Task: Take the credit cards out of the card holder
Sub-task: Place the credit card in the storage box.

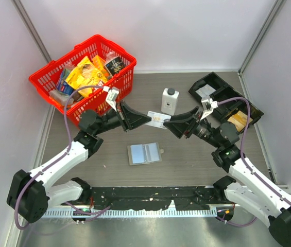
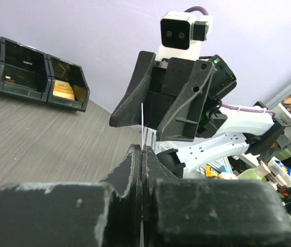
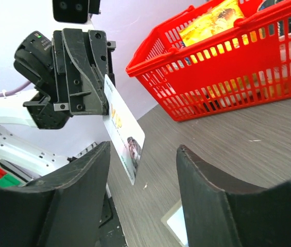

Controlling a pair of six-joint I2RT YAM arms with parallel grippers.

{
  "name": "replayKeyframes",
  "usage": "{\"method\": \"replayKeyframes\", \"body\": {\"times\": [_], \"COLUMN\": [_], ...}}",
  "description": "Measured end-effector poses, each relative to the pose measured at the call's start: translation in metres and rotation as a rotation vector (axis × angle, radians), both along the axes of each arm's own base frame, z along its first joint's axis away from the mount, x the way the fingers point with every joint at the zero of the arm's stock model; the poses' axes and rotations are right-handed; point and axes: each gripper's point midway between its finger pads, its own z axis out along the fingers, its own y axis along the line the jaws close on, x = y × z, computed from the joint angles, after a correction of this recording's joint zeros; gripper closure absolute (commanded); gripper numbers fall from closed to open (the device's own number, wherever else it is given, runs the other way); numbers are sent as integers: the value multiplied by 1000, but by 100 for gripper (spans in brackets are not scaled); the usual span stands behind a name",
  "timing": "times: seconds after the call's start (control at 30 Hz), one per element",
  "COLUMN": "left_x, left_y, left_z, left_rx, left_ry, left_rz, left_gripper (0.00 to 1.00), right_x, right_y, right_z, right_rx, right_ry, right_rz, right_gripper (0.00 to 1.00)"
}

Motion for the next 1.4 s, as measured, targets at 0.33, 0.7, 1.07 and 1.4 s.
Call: {"method": "replayKeyframes", "body": {"times": [0.33,0.7,1.07,1.4], "left_x": [2,24,47,46], "left_y": [-2,11,96,144], "left_z": [3,-24,-57,-80], "left_rx": [-32,71,347,509], "left_ry": [24,100,97,17], "left_rz": [-16,121,613,807], "left_gripper": [97,0,0,0], "right_x": [0,37,133,237], "right_y": [8,-21,-138,-219], "right_z": [11,-12,-63,-132], "right_rx": [69,-19,-202,-308], "right_ry": [1,103,366,630], "right_rz": [95,-62,-740,-1001], "right_gripper": [99,99,98,98]}}
